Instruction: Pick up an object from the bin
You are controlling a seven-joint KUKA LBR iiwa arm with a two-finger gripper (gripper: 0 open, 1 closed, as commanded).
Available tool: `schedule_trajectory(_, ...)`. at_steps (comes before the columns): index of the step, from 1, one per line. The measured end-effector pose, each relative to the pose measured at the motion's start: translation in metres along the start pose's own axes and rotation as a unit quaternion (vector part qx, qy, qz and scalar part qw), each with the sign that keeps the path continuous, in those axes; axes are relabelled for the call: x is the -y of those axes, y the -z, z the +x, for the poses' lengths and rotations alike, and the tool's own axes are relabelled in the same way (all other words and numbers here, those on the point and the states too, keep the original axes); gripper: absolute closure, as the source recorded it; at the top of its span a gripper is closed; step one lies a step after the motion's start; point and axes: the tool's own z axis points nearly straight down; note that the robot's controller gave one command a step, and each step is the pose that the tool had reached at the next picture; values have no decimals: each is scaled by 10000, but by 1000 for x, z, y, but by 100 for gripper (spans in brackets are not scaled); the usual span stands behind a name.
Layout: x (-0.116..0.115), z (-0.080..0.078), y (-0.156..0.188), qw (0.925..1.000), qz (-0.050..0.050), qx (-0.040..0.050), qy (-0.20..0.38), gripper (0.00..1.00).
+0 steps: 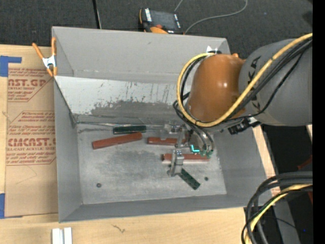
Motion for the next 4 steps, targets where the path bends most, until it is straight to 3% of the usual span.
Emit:
schedule_trajectory(1, 90, -47, -108, 9994, 7, 20, -340, 0)
schedule_trajectory(2, 87, -48, -104, 9995, 3, 39, -319, 100)
schedule_trajectory(3, 95, -59, 2, 9993, 5, 87, -351, 100)
schedule_trajectory(4, 89, -59, 53, 9992, 0, 73, -388, 100)
